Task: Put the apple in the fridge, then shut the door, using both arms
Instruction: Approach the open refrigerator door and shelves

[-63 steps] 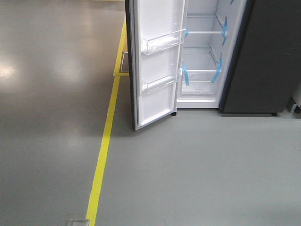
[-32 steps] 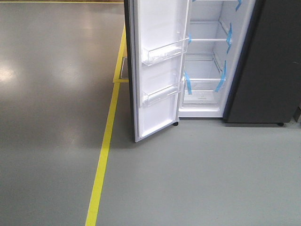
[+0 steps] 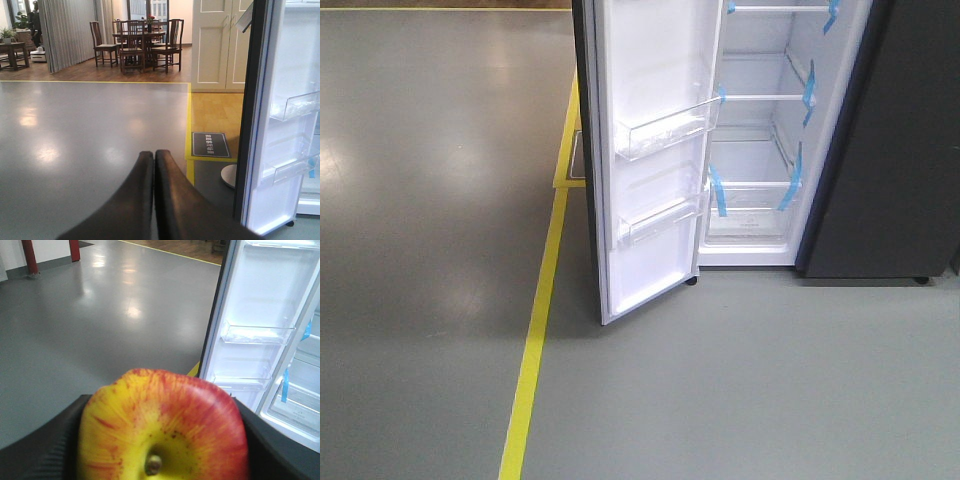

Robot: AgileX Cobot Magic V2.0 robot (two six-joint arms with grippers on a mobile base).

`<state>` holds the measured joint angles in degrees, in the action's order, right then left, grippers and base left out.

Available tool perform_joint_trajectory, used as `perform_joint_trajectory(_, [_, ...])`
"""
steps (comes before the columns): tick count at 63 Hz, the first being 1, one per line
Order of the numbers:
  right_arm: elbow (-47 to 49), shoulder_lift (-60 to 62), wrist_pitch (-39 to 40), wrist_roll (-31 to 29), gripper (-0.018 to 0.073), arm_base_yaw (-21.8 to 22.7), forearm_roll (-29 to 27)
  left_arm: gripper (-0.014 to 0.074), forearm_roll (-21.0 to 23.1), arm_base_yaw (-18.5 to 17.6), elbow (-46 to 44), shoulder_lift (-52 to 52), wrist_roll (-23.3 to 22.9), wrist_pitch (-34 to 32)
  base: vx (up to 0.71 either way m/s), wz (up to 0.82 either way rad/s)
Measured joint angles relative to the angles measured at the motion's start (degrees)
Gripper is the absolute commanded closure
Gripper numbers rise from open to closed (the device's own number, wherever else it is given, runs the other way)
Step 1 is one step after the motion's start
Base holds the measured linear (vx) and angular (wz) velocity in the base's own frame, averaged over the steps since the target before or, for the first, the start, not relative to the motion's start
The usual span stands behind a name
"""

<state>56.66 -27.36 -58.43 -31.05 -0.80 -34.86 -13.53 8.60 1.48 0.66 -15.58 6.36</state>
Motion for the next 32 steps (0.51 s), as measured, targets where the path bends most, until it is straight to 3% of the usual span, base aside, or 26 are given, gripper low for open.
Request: perform_joint_trajectory(32, [0.0,0.0,0.0,0.0,0.0557,0.0,0.0,0.0604,0.0,0.0,0.0,0.0,0.0,0.0,0.16,-0.03])
